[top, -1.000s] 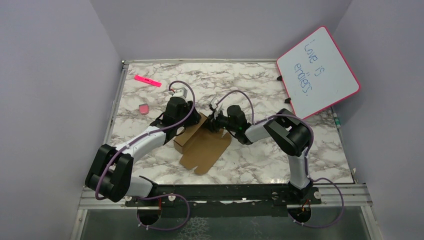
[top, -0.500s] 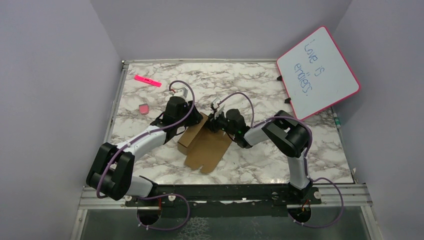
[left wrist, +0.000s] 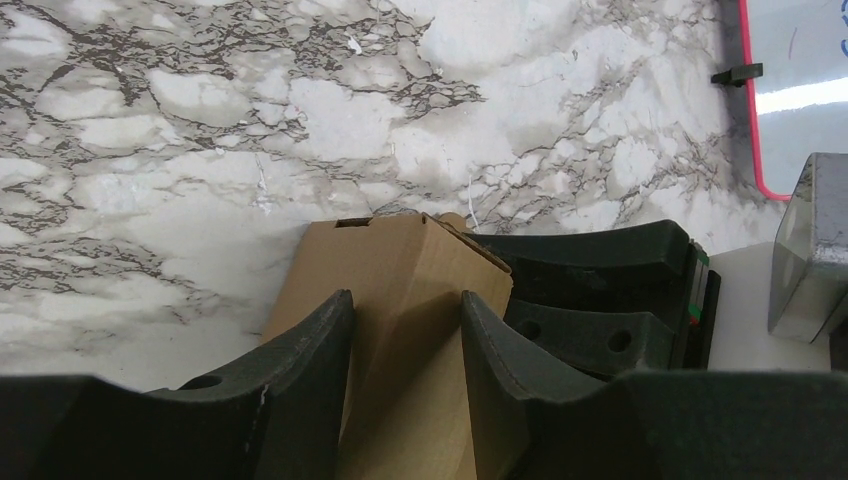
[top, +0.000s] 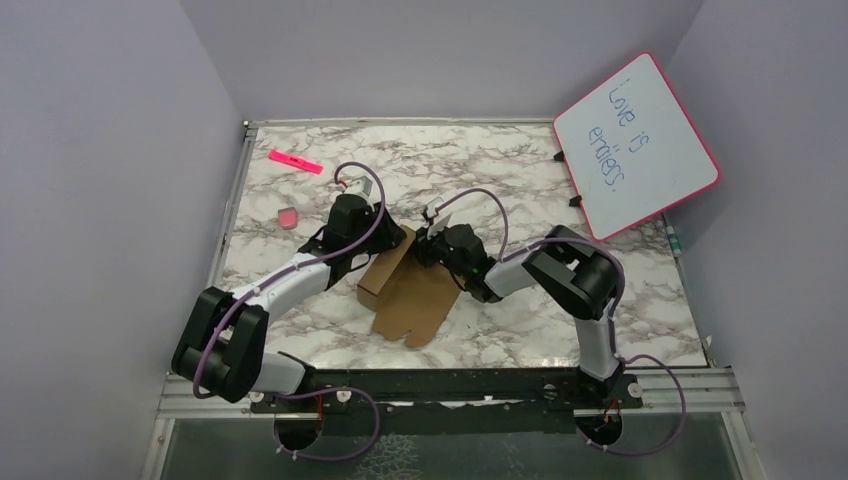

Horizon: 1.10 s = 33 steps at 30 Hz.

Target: Fold the paper box

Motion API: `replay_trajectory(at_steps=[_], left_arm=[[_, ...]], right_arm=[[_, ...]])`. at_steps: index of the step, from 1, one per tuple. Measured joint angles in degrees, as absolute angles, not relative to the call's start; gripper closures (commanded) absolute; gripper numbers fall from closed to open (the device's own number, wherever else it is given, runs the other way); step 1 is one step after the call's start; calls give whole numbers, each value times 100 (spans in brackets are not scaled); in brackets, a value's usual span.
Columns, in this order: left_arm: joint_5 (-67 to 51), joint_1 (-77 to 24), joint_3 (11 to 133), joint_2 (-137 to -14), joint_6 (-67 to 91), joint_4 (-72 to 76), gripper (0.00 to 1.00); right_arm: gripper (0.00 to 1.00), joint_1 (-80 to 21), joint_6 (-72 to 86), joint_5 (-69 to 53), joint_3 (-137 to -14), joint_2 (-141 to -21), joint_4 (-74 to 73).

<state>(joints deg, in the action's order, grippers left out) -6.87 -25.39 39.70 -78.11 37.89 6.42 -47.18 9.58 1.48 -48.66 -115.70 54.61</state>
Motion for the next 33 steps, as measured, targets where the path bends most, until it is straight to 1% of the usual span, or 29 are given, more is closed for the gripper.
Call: replay_trajectory(at_steps=[10,13,15,21,24,28,33], left_arm=[[-720,-2528,3892,-7601,3944,635,57],[-727,-2521,3885,-7559,3988,635,57],[-727,-2519,3876,-7542,3997,635,56],[-786,-2536,3876,-7474,3972,366,44],[-794,-2600,4005,-7402,3863,-40,36],[-604,-2646,4421,-7225,3588,-714,30],[-311,-2659,4853,-6941,3240,-1173,25]], right_arm=[[78,-4845,1372,624,-4856,-11463,5380],[76,-4875,1461,711,-4856,-11450,5384],[73,-4882,1500,733,-4856,-11448,5389],[63,-4877,1490,694,-4816,-11448,5452],[56,-4877,1494,655,-4628,-11393,5605],[46,-4875,1376,609,-4305,-11074,5647],[37,-4869,1258,600,-4038,-10416,5529]])
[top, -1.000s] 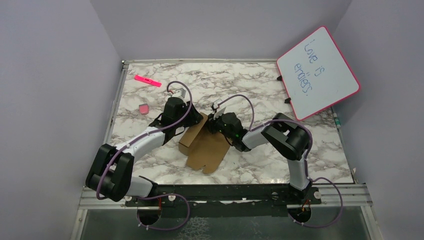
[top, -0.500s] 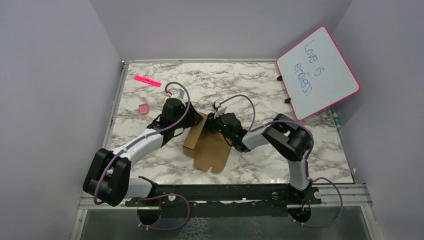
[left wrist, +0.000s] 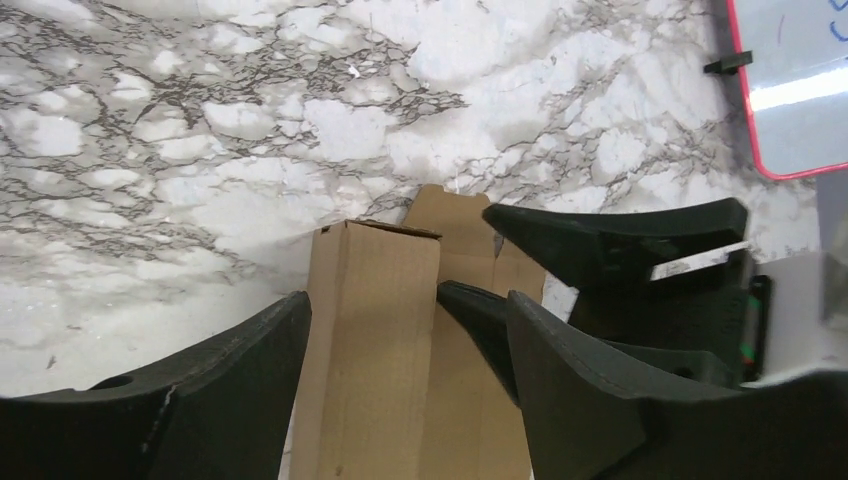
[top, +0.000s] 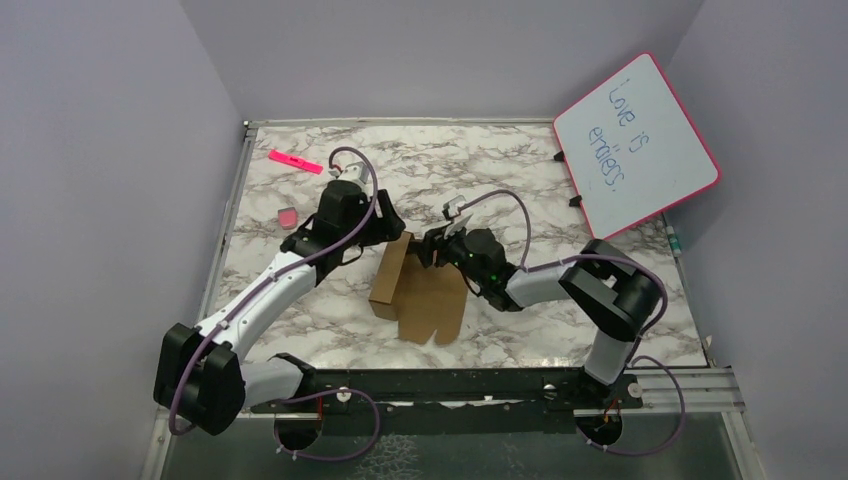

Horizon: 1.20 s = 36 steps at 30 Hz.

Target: Fold the paper box

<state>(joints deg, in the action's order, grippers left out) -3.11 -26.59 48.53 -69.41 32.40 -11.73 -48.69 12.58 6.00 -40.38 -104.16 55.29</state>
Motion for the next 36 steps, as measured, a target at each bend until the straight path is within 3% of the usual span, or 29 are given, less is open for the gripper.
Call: replay_trajectory(at_steps=[9,19,29,36], left_arm=[[134,-2676,5494,-6847,2394,-2519,15],[996,-2661,5511,-6246,1509,-2926,9],[1509,-2582,4934,-5516,1269,-2958,8],[1765,-2495,4925,-5275,1258,-2926,8]], right_arm=[[32,-4829,1874,558,-3793,-9251,4381],[33,-4825,4075,-231,-3793,-8980,3680],[45,-4825,5553,-803,-4060,-9832,4034],[62,-4821,6077,-1426,-4449,-10619,4764]])
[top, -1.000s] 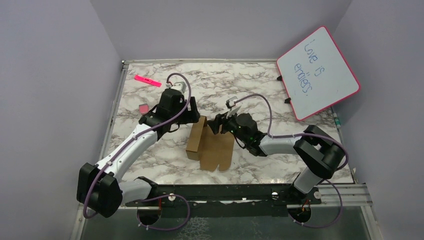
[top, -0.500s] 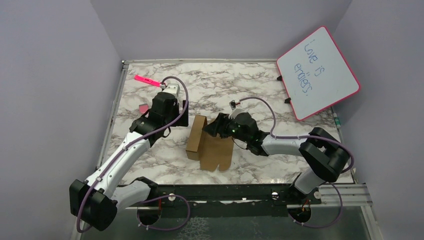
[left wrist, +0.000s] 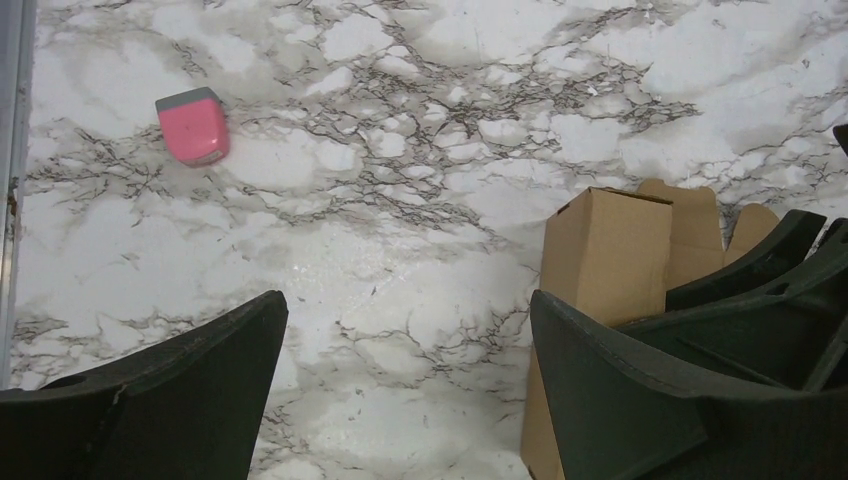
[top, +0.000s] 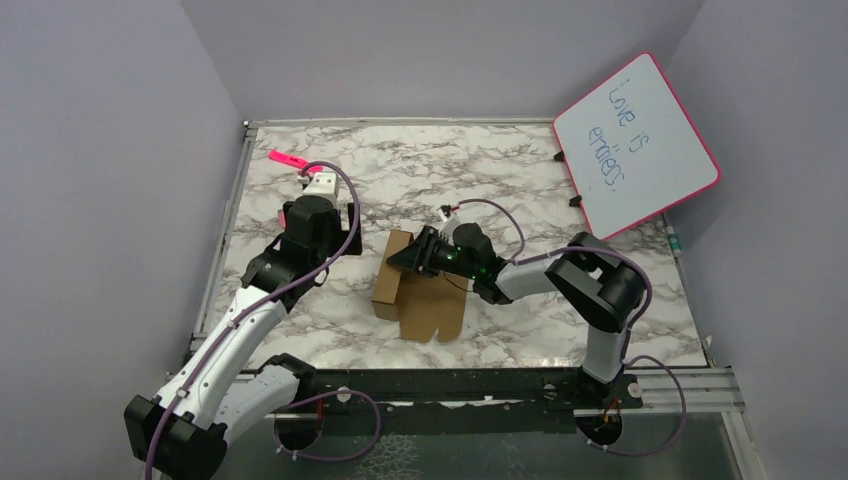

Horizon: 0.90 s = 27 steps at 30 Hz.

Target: Fold the paper box

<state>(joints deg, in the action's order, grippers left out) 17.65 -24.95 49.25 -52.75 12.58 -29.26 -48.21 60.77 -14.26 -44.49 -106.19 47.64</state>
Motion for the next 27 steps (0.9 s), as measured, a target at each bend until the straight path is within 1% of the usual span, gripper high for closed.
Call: replay_trajectory(at_steps=[6,9,12,17,21,25,27], left_arm=[[1846,-2425,4901,-5199,1258,-2928,8],[1852,-2397,4901,-5166,1258,-2926,8],[1852,-2383,4901,-5157,1258,-2926,8],[1909,-2316,4888,-5039,1262,-2928,8],[2016,-2237,4866,-4847,1280,-2923,8],[2115,-2080,4851,-4694,1304,-2910,8],[2141,-1986,4834,-4650,1326,-2888,8]], right_arm=[[80,-4821,6261,-1782,-4504,-10812,5168],[86,-4821,6134,-1953,-4569,-10785,5107],[90,-4821,5815,-2091,-4735,-10626,4779],[92,-4821,4687,-2130,-5463,-10134,3199],[93,-4821,3247,-2021,-6563,-10005,1321],[93,-4821,1767,-1597,-7787,-10012,-672],[90,-4818,1059,-1382,-8300,-10031,-1503]])
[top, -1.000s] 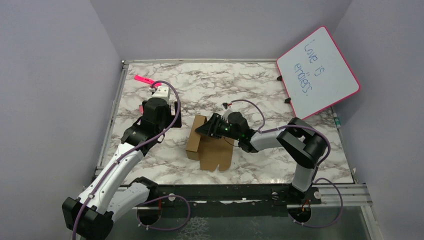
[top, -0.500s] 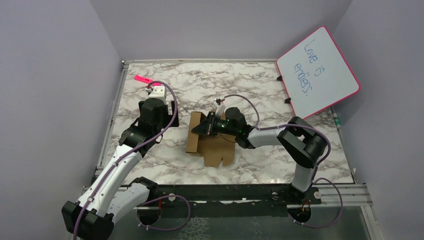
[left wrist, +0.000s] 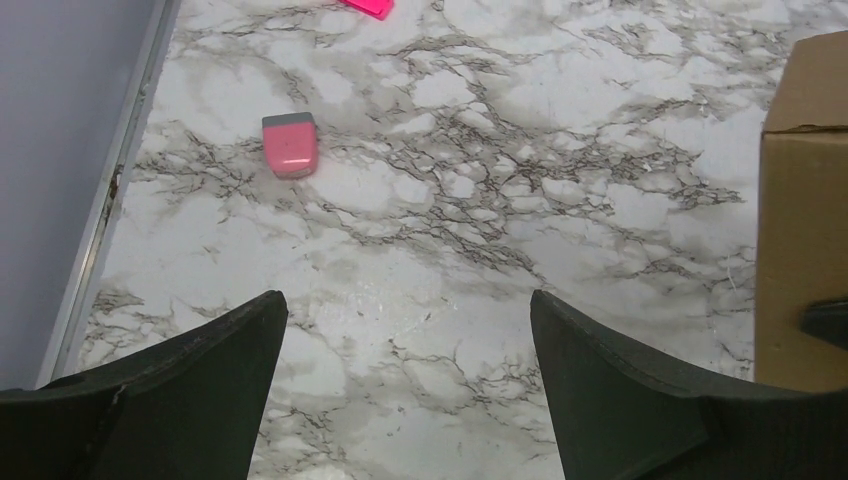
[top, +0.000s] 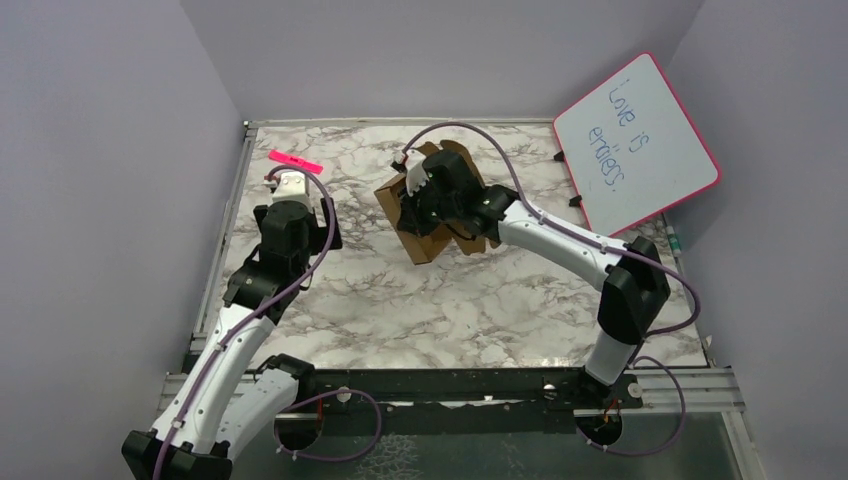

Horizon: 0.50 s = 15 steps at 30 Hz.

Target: Fold the paper box

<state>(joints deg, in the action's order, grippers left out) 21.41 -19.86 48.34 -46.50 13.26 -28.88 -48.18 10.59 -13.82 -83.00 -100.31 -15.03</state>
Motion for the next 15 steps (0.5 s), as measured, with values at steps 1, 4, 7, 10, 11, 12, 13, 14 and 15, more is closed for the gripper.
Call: replay_trajectory(at_steps=[1,4,7,10,11,12,13,14,15], left_arm=[[2152,-1942,4829,-4635,1334,-2884,8],[2156,-1809,4818,-4587,1378,-2880,8],[2169,-1708,4801,-4521,1411,-2869,8],[2196,-1632,4768,-4429,1433,-2840,8],[2200,-1610,4764,-4407,1435,-2838,8],[2202,-1594,4757,-4392,1437,-2834,8],[2204,-1577,4753,-4386,1437,-2832,8],[2204,-1555,4748,-4383,1439,-2829,8],[2204,-1533,4744,-4383,1441,-2825,8]], right_arm=[[89,-4818,729,-1288,-8523,-10051,-1863],[90,-4814,-148,-1092,-9017,-10175,-2762],[92,-4834,-952,-969,-9225,-10372,-3454],[91,-4893,-1629,-801,-9378,-10739,-4141],[90,-4915,-1811,-746,-9463,-10908,-4370],[89,-4936,-1970,-690,-9537,-11078,-4558],[89,-4956,-2082,-642,-9590,-11214,-4694],[87,-4980,-2202,-563,-9660,-11373,-4871],[84,-5004,-2305,-478,-9730,-11515,-5024]])
